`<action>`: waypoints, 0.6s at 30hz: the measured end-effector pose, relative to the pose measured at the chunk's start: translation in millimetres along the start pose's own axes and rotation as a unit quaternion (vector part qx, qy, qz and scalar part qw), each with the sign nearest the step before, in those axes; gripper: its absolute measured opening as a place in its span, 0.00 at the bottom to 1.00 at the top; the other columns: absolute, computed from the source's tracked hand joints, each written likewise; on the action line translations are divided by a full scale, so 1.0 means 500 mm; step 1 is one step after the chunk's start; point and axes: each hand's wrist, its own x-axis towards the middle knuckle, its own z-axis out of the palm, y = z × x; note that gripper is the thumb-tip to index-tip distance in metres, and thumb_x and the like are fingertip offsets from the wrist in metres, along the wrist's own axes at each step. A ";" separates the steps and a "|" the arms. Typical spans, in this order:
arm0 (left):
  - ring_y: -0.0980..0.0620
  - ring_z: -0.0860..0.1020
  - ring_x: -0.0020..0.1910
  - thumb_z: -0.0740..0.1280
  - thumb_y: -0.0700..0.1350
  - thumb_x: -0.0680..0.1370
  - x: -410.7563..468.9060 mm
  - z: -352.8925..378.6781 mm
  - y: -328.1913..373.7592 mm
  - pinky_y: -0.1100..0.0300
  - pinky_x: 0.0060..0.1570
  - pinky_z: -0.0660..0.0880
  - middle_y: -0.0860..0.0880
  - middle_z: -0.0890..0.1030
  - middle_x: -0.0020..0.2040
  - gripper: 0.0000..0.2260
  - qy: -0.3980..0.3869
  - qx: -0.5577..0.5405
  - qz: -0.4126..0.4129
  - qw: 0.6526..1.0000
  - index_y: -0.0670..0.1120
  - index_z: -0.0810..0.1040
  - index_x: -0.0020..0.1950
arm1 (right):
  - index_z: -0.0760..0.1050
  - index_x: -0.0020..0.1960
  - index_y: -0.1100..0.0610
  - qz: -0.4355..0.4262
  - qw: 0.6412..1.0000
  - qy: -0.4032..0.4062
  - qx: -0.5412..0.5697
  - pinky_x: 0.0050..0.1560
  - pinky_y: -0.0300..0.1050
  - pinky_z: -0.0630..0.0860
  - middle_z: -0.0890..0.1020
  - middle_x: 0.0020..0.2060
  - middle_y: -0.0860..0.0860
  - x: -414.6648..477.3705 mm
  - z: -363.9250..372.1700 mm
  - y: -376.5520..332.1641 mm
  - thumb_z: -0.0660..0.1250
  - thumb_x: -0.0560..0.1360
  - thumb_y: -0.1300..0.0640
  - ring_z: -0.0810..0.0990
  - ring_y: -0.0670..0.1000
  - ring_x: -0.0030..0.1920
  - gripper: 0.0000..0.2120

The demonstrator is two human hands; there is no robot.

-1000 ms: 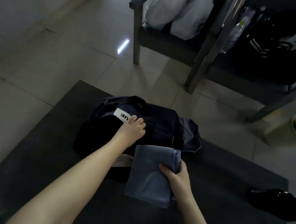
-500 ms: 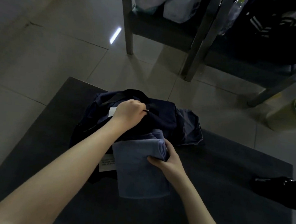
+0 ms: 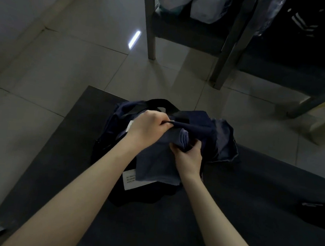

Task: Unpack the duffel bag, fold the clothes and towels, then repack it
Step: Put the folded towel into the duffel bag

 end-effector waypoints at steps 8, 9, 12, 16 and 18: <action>0.47 0.76 0.57 0.68 0.62 0.66 -0.109 0.040 -0.007 0.54 0.58 0.64 0.48 0.77 0.56 0.25 -0.084 0.107 0.139 0.981 0.47 0.79 0.56 | 0.65 0.64 0.61 0.119 0.993 0.000 0.016 0.49 0.48 0.73 0.76 0.55 0.53 0.046 -0.016 -0.001 0.75 0.67 0.47 0.76 0.54 0.52 0.33; 0.47 0.74 0.61 0.69 0.63 0.67 -0.124 0.047 -0.005 0.54 0.62 0.62 0.48 0.75 0.61 0.30 -0.129 0.134 0.124 0.975 0.48 0.76 0.63 | 0.66 0.63 0.61 0.121 0.992 -0.019 0.028 0.52 0.50 0.75 0.77 0.55 0.53 0.051 -0.020 0.004 0.75 0.66 0.47 0.77 0.53 0.53 0.33; 0.47 0.66 0.69 0.69 0.65 0.67 -0.135 0.073 -0.005 0.51 0.70 0.57 0.47 0.63 0.71 0.44 -0.174 0.195 0.081 0.962 0.48 0.57 0.76 | 0.72 0.61 0.60 0.141 0.984 -0.061 0.095 0.56 0.53 0.77 0.80 0.54 0.56 0.051 -0.037 0.012 0.71 0.72 0.50 0.79 0.55 0.53 0.22; 0.43 0.66 0.69 0.68 0.63 0.70 -0.126 0.099 0.007 0.48 0.70 0.56 0.43 0.58 0.73 0.46 -0.170 0.243 0.072 0.952 0.52 0.45 0.78 | 0.73 0.61 0.60 0.149 0.978 -0.056 0.134 0.42 0.44 0.75 0.80 0.48 0.56 0.049 -0.065 0.037 0.61 0.78 0.62 0.78 0.53 0.46 0.13; 0.41 0.66 0.68 0.68 0.63 0.71 -0.129 0.117 0.011 0.46 0.71 0.55 0.41 0.57 0.73 0.45 -0.175 0.259 0.059 0.948 0.52 0.45 0.78 | 0.71 0.64 0.58 0.155 0.980 -0.041 0.117 0.43 0.45 0.76 0.78 0.49 0.55 0.047 -0.069 0.056 0.62 0.75 0.66 0.78 0.53 0.47 0.17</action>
